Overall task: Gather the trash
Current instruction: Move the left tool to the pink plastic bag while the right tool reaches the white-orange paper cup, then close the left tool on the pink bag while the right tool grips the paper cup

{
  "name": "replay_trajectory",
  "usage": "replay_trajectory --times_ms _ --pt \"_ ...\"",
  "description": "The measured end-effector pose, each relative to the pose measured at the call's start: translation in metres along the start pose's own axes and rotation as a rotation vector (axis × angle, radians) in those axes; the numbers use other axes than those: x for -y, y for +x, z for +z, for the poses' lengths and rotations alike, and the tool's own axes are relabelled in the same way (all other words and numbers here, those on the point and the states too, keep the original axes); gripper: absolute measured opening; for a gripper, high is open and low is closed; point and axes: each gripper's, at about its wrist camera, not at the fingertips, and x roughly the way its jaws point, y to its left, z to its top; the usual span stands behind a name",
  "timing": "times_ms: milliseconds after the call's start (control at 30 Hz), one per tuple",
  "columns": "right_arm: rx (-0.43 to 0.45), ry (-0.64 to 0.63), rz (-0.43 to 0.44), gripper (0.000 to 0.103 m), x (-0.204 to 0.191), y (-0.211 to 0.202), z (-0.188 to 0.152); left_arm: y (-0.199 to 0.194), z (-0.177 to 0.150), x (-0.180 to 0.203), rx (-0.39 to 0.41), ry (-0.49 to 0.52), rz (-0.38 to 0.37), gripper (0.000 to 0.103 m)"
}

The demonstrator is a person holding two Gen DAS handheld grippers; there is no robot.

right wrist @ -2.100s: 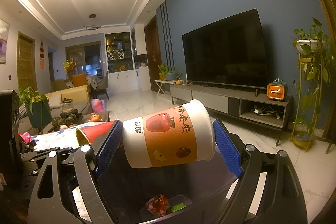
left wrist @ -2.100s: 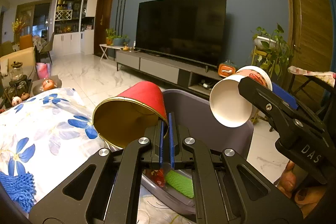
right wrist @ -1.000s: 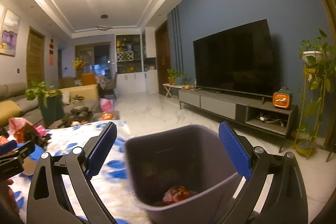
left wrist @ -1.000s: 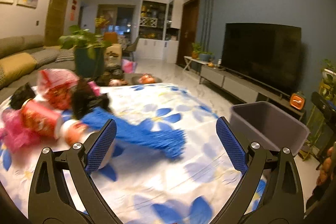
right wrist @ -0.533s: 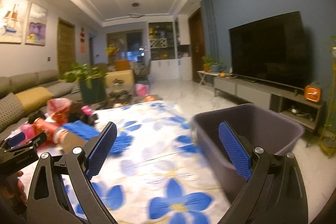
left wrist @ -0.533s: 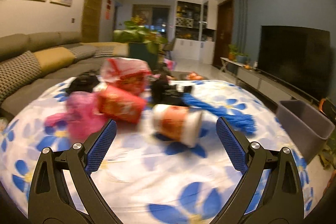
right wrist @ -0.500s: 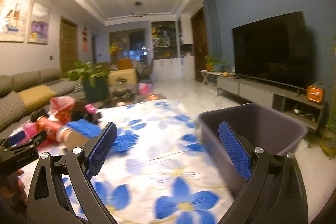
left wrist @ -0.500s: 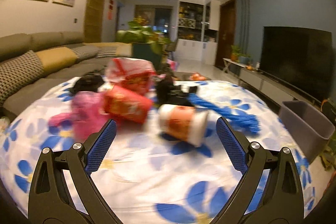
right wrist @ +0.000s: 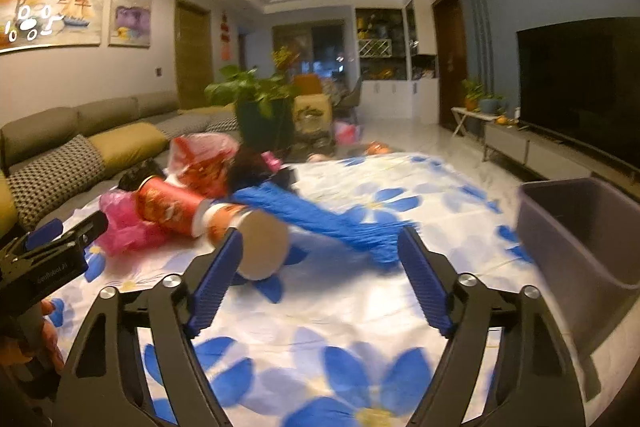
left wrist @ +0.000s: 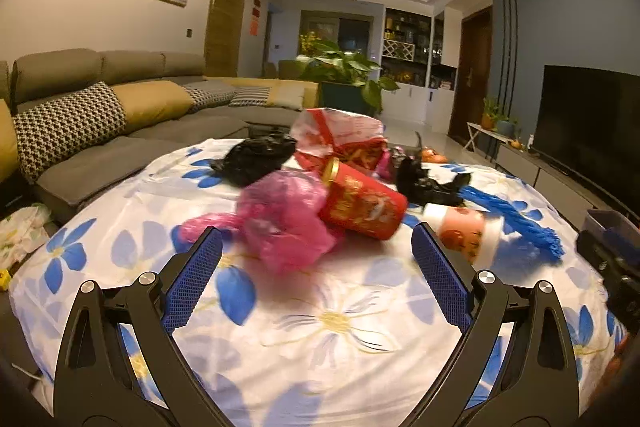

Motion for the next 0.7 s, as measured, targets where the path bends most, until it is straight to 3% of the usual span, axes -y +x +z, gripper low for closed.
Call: replay_trajectory --times_ms 167,500,700 --pt "-0.047 0.007 0.037 0.062 -0.016 0.025 0.002 0.003 0.005 -0.016 0.008 -0.026 0.012 0.094" --pt "-0.124 -0.019 0.055 0.054 -0.037 0.057 0.001 0.021 0.011 -0.028 -0.006 -0.021 -0.010 0.094" --pt "-0.170 -0.021 0.065 0.037 -0.040 0.069 0.000 0.033 0.012 -0.028 -0.031 -0.004 -0.034 0.093"
